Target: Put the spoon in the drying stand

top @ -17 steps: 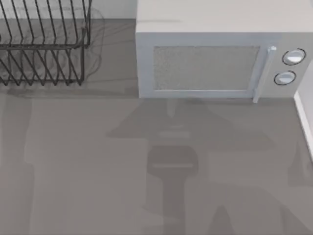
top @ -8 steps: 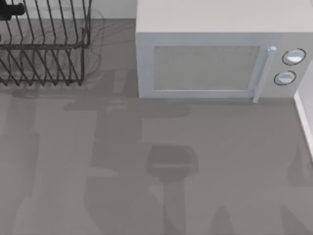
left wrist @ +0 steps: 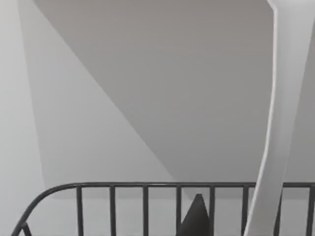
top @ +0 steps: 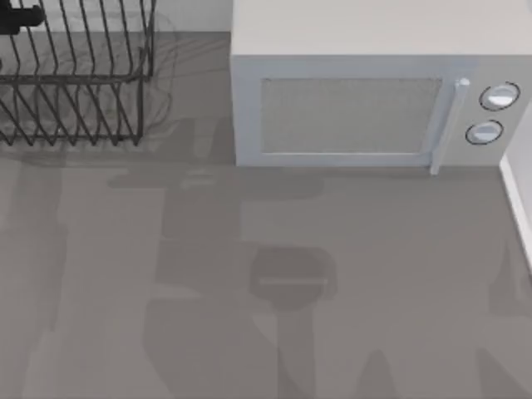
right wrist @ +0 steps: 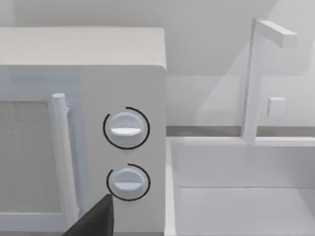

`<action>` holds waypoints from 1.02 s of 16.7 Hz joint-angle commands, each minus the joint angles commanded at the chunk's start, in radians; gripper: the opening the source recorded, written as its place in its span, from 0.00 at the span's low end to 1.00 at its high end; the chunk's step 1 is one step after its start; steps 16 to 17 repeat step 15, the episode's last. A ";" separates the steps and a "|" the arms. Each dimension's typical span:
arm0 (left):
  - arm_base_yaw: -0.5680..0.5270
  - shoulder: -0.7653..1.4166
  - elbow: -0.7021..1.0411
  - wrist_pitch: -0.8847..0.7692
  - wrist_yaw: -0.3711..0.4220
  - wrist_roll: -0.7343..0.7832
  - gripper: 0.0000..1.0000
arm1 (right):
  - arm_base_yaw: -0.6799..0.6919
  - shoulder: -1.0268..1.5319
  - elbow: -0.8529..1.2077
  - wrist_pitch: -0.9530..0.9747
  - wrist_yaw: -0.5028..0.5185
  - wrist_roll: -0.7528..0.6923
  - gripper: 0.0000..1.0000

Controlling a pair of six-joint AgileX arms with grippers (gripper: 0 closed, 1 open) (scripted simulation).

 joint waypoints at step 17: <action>0.000 0.000 0.000 0.000 0.000 0.000 1.00 | 0.000 0.000 0.000 0.000 0.000 0.000 1.00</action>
